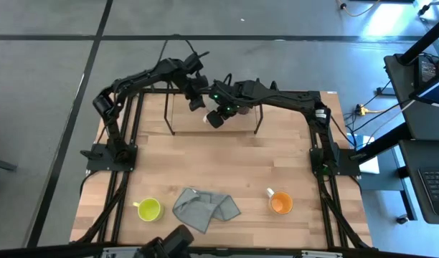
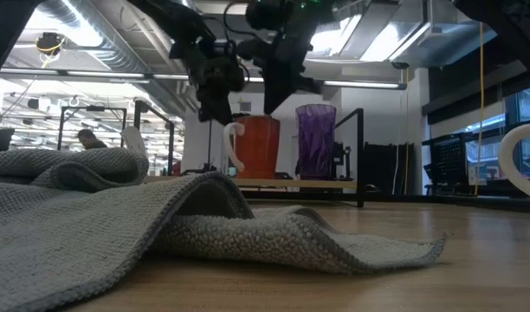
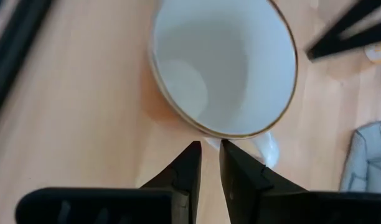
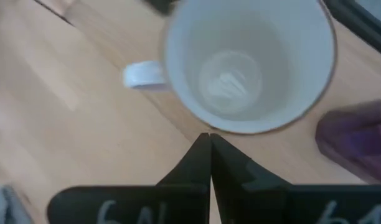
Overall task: Stack small to large cups/mugs on shelf
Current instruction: Put the orange mug on the shelf
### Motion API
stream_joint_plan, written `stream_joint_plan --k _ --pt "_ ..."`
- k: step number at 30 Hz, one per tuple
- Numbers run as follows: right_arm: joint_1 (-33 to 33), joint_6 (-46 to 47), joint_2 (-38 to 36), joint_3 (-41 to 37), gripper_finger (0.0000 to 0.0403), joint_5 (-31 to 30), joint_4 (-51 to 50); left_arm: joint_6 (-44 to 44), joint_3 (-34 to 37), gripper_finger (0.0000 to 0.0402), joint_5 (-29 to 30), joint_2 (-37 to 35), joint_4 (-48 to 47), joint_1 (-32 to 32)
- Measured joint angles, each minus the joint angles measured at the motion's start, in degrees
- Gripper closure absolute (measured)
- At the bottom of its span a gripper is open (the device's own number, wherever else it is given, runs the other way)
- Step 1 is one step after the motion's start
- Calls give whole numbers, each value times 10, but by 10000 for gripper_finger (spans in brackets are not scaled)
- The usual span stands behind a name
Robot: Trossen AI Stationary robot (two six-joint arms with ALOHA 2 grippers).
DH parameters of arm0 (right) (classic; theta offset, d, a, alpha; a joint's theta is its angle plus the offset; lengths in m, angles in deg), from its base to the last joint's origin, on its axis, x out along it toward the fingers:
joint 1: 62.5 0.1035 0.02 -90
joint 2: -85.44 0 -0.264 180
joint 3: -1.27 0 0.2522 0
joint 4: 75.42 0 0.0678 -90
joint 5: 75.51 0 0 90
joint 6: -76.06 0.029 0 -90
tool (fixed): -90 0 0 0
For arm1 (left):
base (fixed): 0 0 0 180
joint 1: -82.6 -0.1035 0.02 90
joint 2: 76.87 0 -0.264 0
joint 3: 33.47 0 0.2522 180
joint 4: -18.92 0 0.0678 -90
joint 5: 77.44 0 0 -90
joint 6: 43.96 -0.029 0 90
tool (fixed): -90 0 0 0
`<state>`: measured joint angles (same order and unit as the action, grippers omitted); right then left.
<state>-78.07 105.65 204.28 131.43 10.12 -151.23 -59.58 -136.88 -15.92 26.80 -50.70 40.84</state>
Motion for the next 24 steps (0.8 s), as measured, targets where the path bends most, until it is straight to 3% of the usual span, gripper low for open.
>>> stream_joint_plan --k 24 --pt "98 53 0 25 394 30 -2 -29 0 349 -17 -7 73 -48"
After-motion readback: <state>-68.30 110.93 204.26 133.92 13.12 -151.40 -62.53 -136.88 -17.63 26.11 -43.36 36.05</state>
